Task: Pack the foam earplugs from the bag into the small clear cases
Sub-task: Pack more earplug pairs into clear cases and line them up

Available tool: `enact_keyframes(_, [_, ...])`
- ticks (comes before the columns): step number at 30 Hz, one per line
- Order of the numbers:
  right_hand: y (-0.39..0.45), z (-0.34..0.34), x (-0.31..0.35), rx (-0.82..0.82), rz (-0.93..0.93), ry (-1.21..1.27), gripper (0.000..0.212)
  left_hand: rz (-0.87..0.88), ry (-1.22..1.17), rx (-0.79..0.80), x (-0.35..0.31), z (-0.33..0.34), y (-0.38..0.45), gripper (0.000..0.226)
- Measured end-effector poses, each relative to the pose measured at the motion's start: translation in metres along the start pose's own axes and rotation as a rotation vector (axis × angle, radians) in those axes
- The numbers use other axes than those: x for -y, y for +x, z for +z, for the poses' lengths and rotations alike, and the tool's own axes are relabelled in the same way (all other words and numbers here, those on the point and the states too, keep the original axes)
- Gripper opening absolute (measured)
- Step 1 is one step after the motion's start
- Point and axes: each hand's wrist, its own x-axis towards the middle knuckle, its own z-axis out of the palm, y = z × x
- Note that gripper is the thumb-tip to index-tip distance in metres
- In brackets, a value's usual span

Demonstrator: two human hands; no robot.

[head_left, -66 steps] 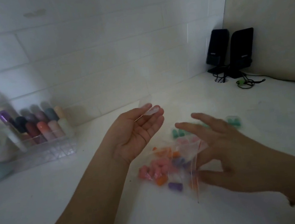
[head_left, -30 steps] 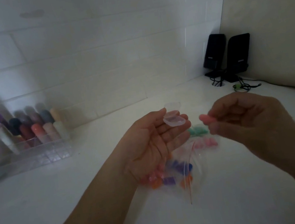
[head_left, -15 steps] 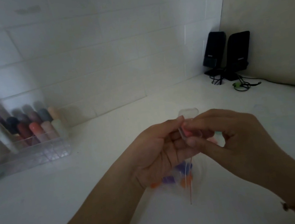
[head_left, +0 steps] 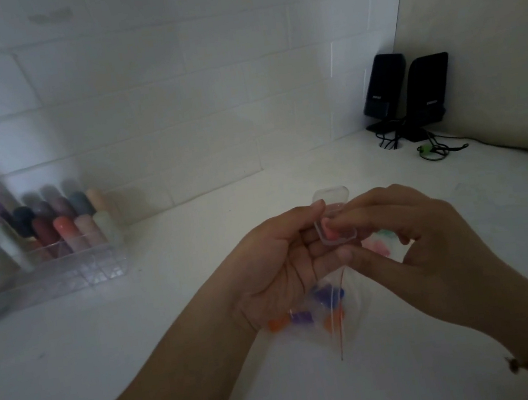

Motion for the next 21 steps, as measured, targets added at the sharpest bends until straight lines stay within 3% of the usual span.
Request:
enact_keyframes(5, [0.002,-0.006,0.006,-0.077,-0.027,-0.008,0.016,0.039,0.008,-0.040,-0.006,-0.004,0.000,0.049])
enact_keyframes(8, [0.001,-0.017,0.008,-0.104,0.060,0.036,0.014,0.126,-0.038,-0.126,-0.022,-0.011,0.001,0.043])
enact_keyframes(11, [0.000,-0.018,0.002,0.156,0.121,-0.019,0.016,0.198,-0.078,-0.216,-0.032,-0.021,0.002,0.034])
enact_keyframes(15, [-0.008,-0.003,-0.005,0.503,0.051,-0.200,0.027,0.181,-0.064,-0.310,-0.032,-0.034,0.008,0.027])
enact_keyframes(18, [-0.011,0.013,-0.004,0.565,0.094,-0.229,0.040,0.164,-0.077,-0.335,-0.029,-0.039,0.012,0.025])
enact_keyframes(21, [-0.012,0.033,0.001,0.499,0.127,-0.247,0.043,0.154,-0.130,-0.333,-0.027,-0.040,0.014,0.027])
